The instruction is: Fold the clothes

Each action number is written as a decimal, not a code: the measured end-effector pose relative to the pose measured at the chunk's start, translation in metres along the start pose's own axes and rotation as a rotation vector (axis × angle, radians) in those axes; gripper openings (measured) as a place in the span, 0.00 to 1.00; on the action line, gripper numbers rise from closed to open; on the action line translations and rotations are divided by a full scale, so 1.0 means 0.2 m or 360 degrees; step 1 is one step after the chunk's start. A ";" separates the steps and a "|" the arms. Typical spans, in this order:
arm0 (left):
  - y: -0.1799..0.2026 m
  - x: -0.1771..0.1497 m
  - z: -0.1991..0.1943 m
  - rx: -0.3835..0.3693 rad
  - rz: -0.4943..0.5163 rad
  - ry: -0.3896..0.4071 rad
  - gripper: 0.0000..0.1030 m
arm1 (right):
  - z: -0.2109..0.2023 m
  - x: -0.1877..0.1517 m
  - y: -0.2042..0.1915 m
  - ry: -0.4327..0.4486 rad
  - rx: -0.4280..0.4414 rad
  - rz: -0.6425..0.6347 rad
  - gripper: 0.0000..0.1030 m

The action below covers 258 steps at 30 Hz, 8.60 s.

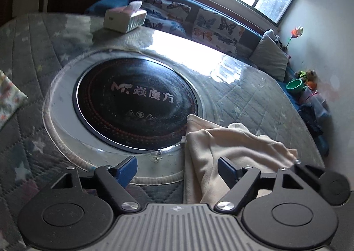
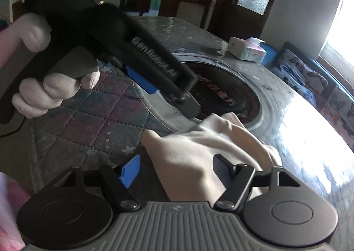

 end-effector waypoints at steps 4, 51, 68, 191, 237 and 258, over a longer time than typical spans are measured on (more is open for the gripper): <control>-0.01 0.02 0.03 -0.0062 -0.0073 -0.0039 0.81 | 0.05 0.02 -0.02 -0.0035 -0.0030 -0.0049 0.54; 0.12 0.05 0.23 -0.0299 -0.0216 -0.0227 0.16 | -0.14 -0.86 0.97 0.0026 0.0114 0.1280 0.50; 0.39 0.15 0.14 -0.0232 0.0076 -0.0143 0.14 | -0.37 -0.84 0.97 0.0275 0.0048 0.1274 0.10; 1.39 0.07 0.69 -0.0609 0.0785 -0.0479 0.32 | -0.29 -1.07 1.43 -0.0036 -0.0266 0.1282 0.20; 1.28 -0.15 0.46 -0.0344 0.0978 -0.0202 0.78 | -0.52 -1.36 0.91 0.0101 -0.0424 0.1474 0.79; 1.11 -0.19 0.37 -0.0238 0.0902 -0.0102 1.00 | -0.52 -1.29 0.81 0.0062 -0.0505 0.1484 1.00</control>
Point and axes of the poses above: each gripper's, at about its wrist camera, not at the fingertips, and z roughly the way its jaws point, y to its right, x to its top, the point moved 5 cm from there along z, roughly the way its jaws point, and after that the axes turned 15 degrees about -y, right-handed, at the moved point
